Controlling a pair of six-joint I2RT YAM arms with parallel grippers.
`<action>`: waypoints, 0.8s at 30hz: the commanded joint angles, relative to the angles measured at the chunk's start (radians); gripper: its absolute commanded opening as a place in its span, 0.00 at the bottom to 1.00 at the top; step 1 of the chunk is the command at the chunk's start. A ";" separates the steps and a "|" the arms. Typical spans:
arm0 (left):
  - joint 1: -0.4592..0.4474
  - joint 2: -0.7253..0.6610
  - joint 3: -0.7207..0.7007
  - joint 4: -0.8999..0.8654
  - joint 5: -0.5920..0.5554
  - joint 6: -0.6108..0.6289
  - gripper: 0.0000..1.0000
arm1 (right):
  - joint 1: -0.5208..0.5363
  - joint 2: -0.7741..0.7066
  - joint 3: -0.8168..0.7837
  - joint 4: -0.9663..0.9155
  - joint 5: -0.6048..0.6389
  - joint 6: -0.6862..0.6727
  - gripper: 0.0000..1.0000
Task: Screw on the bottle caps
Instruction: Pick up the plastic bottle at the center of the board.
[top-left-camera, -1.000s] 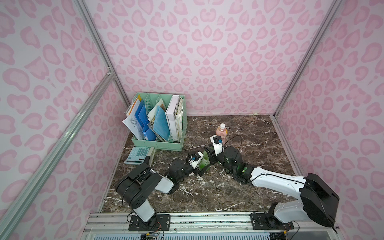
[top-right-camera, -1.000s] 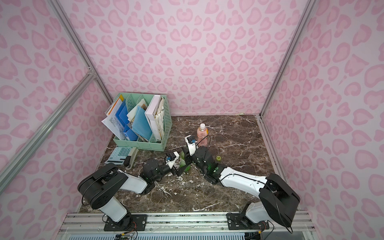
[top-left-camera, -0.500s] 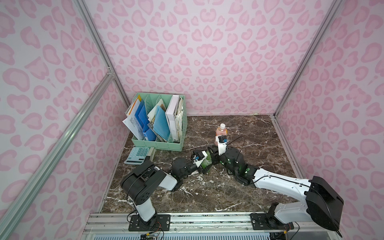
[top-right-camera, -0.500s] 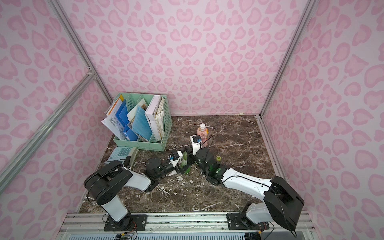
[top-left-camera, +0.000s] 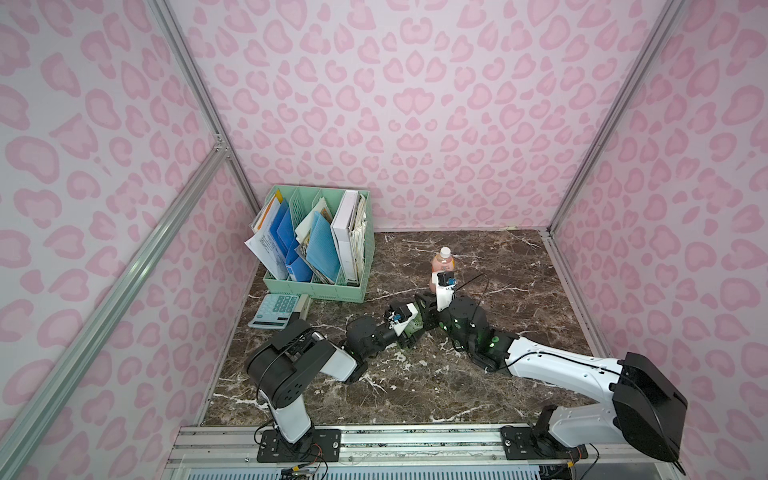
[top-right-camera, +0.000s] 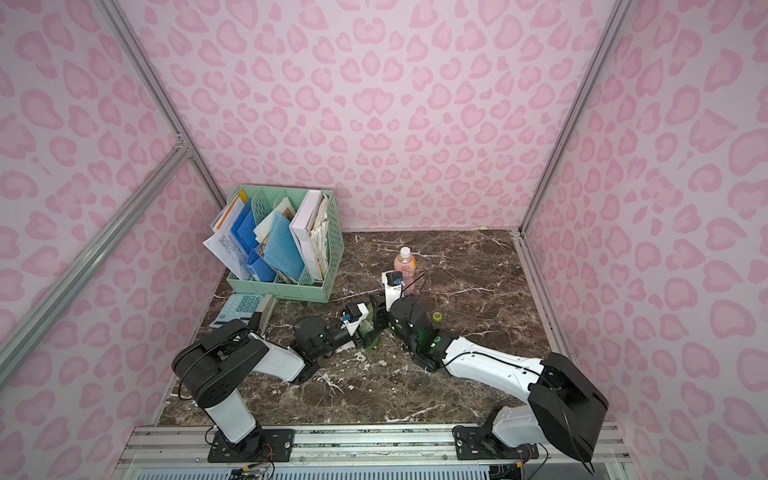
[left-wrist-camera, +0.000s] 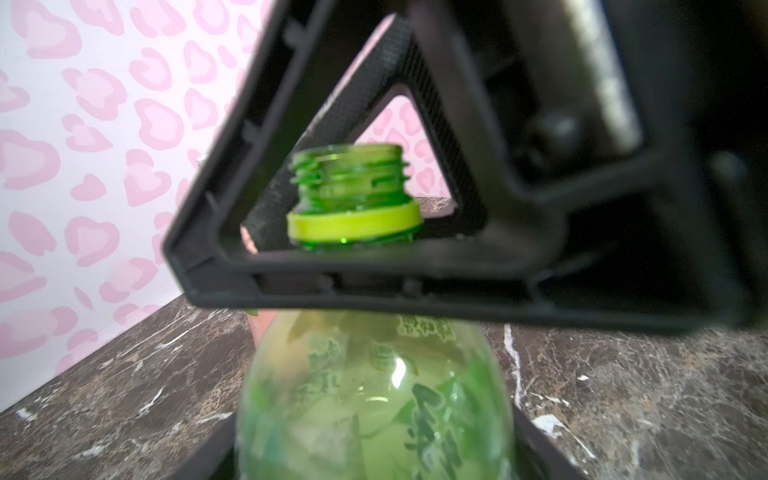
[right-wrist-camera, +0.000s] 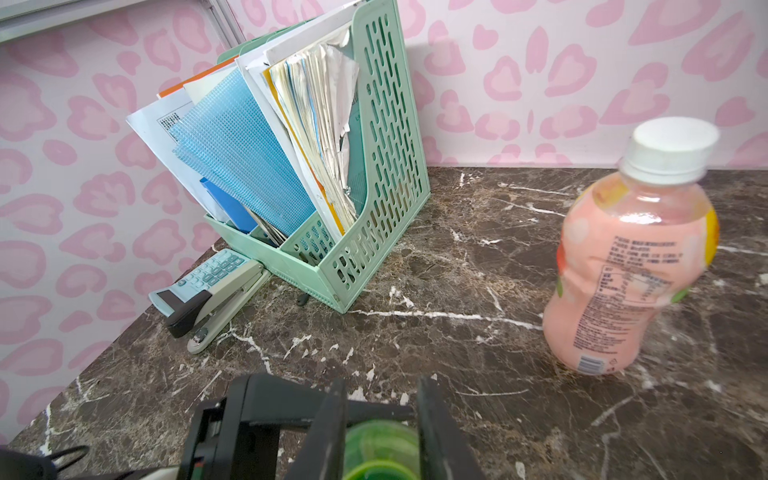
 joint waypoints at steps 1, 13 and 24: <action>0.000 -0.003 -0.001 0.026 -0.007 0.005 0.73 | 0.003 -0.004 0.010 -0.094 0.006 0.001 0.25; 0.001 0.002 -0.003 0.023 0.015 0.008 0.70 | -0.004 -0.024 0.168 -0.342 0.010 -0.020 0.64; 0.000 0.001 -0.001 0.007 0.039 0.011 0.70 | -0.445 -0.083 0.216 -0.802 -0.225 0.063 0.65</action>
